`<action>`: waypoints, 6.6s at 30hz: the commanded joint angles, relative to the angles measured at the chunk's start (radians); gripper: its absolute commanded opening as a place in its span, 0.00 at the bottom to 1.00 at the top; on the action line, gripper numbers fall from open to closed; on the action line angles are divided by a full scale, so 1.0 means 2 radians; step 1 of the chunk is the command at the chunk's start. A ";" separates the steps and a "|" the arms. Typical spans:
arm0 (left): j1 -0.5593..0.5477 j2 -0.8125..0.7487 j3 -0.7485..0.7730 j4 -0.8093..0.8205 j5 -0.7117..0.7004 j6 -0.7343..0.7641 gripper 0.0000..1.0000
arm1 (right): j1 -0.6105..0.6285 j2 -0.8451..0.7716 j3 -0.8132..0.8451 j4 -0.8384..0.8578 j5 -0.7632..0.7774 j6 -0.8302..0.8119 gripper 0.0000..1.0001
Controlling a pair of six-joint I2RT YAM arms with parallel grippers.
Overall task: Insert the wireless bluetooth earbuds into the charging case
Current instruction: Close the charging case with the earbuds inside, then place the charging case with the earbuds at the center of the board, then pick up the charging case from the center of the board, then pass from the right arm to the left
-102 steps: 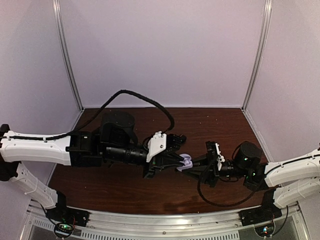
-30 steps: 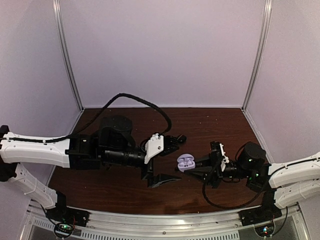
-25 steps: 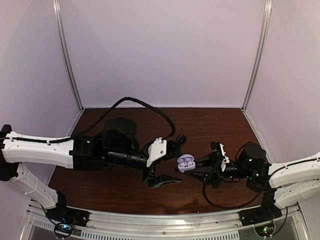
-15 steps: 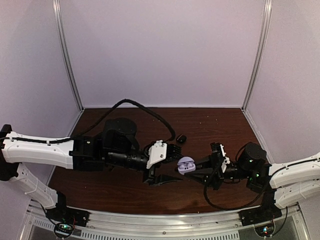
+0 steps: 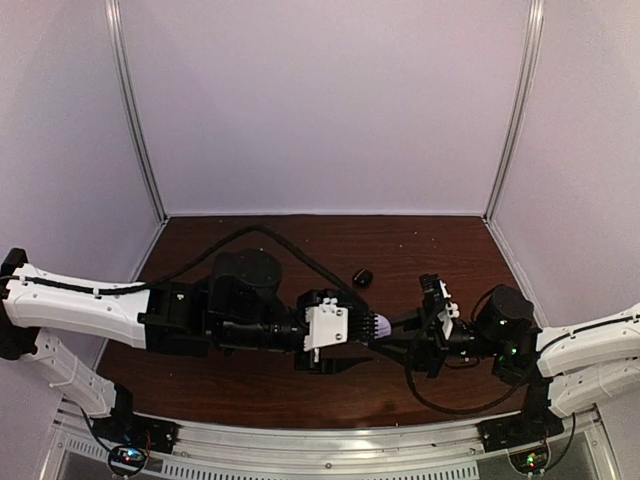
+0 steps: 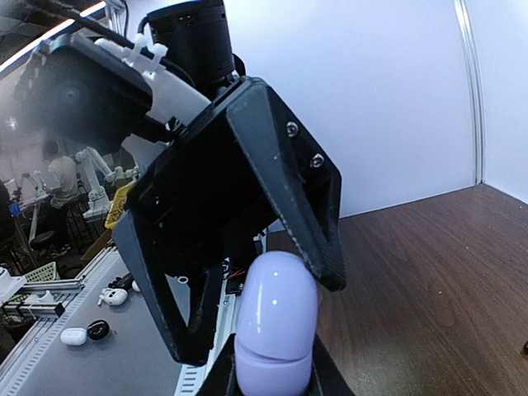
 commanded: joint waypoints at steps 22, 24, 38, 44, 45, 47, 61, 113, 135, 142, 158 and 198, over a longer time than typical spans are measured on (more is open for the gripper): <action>0.029 -0.030 -0.056 0.074 -0.137 -0.029 0.98 | -0.051 -0.012 0.037 -0.068 0.103 0.074 0.01; 0.054 -0.053 -0.074 0.100 -0.132 -0.056 0.98 | -0.068 -0.015 0.034 -0.087 0.115 0.073 0.02; 0.098 -0.081 -0.132 0.163 -0.181 -0.141 0.98 | -0.254 0.126 0.107 -0.223 0.153 0.074 0.09; 0.104 -0.094 -0.149 0.174 -0.193 -0.153 0.98 | -0.305 0.222 0.148 -0.233 0.123 0.074 0.11; 0.105 -0.097 -0.152 0.174 -0.195 -0.154 0.97 | -0.310 0.234 0.155 -0.233 0.119 0.073 0.12; 0.106 -0.104 -0.159 0.176 -0.191 -0.156 0.98 | -0.320 0.257 0.167 -0.229 0.108 0.073 0.13; 0.107 -0.131 -0.186 0.179 -0.210 -0.154 0.98 | -0.347 0.361 0.227 -0.270 0.070 0.060 0.20; 0.222 -0.135 -0.179 0.165 -0.050 -0.248 0.98 | -0.293 0.472 0.464 -0.458 0.086 -0.211 1.00; 0.235 -0.128 -0.178 0.160 -0.081 -0.269 0.97 | -0.273 0.553 0.535 -0.488 0.080 -0.236 0.73; 0.239 -0.132 -0.177 0.152 -0.102 -0.277 0.95 | -0.264 0.548 0.527 -0.491 0.108 -0.241 0.61; 0.300 -0.129 -0.200 0.154 -0.088 -0.375 0.88 | -0.232 0.400 0.394 -0.394 0.142 -0.227 0.46; 0.240 0.057 -0.107 0.282 0.266 -0.482 0.58 | 0.060 0.117 0.230 -0.309 0.397 -0.342 0.43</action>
